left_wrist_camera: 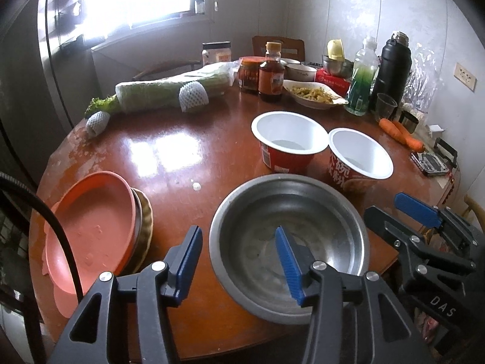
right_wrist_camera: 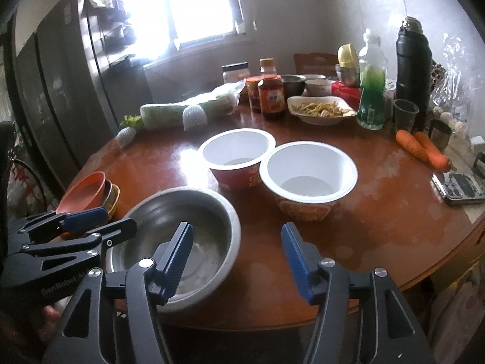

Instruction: Organize plates and bowls

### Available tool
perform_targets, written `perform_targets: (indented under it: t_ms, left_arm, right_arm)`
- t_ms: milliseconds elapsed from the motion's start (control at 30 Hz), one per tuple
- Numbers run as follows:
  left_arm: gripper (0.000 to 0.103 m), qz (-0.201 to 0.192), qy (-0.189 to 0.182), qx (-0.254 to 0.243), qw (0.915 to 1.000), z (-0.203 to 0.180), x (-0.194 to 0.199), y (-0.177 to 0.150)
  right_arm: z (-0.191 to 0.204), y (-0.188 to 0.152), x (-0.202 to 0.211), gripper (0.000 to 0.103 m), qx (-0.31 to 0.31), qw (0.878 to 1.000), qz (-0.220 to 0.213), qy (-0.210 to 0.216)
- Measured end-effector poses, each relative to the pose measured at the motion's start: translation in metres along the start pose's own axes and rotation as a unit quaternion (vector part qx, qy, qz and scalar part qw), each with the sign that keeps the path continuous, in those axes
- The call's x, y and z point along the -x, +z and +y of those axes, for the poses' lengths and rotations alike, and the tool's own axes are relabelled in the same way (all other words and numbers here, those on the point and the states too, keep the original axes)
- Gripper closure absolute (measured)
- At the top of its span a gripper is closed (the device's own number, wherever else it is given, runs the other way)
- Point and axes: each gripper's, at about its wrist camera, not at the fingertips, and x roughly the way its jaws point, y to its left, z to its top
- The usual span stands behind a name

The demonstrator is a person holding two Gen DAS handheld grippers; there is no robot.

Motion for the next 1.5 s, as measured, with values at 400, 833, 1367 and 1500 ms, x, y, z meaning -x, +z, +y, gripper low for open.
perform_targets:
  t_ms: [400, 833, 1367, 1500]
  left_arm:
    - [0.052, -0.006, -0.011, -0.016, 0.9998, -0.017, 0.002, 0.023]
    - [0.052, 0.005, -0.028, -0.013, 0.9995, -0.025, -0.019, 0.053]
    - [0.052, 0.043, -0.096, -0.029, 0.9941, -0.062, -0.056, 0.071]
    - [0.052, 0.063, -0.112, -0.03, 0.9913, -0.081, -0.069, 0.072]
  right_arm:
    - [-0.027, 0.004, 0.015, 0.037, -0.022, 0.999, -0.025, -0.022]
    - [-0.046, 0.012, 0.014, 0.037, -0.041, 0.998, -0.032, -0.033]
    - [-0.079, 0.032, -0.021, 0.037, -0.067, 0.995, -0.013, -0.066]
    - [-0.092, 0.031, -0.028, 0.037, -0.07, 0.995, -0.007, -0.068]
